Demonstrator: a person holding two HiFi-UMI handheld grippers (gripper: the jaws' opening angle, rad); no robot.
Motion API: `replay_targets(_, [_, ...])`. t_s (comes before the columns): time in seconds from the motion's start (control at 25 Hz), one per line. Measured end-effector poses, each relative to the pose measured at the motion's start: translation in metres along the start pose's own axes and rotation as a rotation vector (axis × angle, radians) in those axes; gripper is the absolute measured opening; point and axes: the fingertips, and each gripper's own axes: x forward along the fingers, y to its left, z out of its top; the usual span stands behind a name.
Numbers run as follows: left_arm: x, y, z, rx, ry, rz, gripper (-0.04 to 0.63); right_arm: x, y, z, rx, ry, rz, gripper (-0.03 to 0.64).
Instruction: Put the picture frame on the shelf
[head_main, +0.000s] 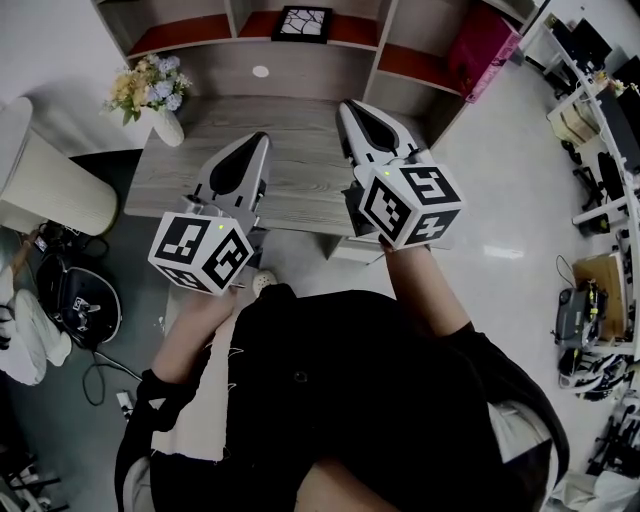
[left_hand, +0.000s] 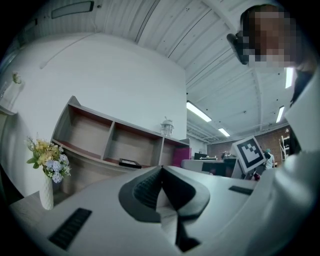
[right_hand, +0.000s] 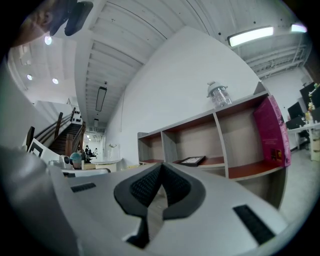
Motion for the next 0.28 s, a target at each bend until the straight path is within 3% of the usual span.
replay_targets(0.28, [0.0008, 0.0040, 0.0014, 0.002, -0.003, 0.002, 0.011, 0.0047, -0.0004, -0.0003, -0.005, 0.002, -0.001, 0.005])
